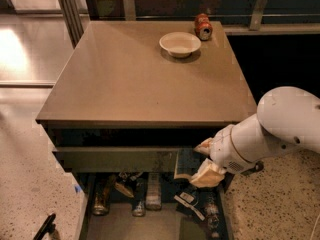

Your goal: Place sponge into middle drawer

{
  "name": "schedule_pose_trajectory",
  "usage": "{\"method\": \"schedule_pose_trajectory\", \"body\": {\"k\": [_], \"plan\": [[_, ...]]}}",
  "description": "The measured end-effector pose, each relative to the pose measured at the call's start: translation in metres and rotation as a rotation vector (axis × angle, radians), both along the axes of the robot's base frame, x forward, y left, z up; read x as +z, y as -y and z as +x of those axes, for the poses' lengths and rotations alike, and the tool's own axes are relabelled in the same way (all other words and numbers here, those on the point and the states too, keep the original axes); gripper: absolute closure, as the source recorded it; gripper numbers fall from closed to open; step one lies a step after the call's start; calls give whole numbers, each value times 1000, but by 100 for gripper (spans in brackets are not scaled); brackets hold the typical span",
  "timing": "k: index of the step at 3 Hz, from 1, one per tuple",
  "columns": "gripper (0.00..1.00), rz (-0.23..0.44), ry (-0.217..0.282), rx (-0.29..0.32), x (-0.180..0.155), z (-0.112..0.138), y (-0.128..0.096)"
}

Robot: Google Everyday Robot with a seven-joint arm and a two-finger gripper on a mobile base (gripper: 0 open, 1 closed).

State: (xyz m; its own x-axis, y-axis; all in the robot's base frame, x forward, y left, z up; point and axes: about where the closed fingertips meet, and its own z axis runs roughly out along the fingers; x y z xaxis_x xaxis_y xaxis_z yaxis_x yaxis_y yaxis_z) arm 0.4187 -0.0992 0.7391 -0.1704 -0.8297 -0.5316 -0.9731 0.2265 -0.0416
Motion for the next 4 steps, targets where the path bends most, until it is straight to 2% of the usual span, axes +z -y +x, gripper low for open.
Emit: {"method": "schedule_pose_trajectory", "body": {"k": [1, 2, 3, 4], "plan": [[100, 12, -13, 0, -16, -4, -2], [100, 30, -64, 15, -61, -17, -4], [100, 25, -55, 15, -62, -19, -4], [100, -27, 19, 15, -70, -31, -8]]}}
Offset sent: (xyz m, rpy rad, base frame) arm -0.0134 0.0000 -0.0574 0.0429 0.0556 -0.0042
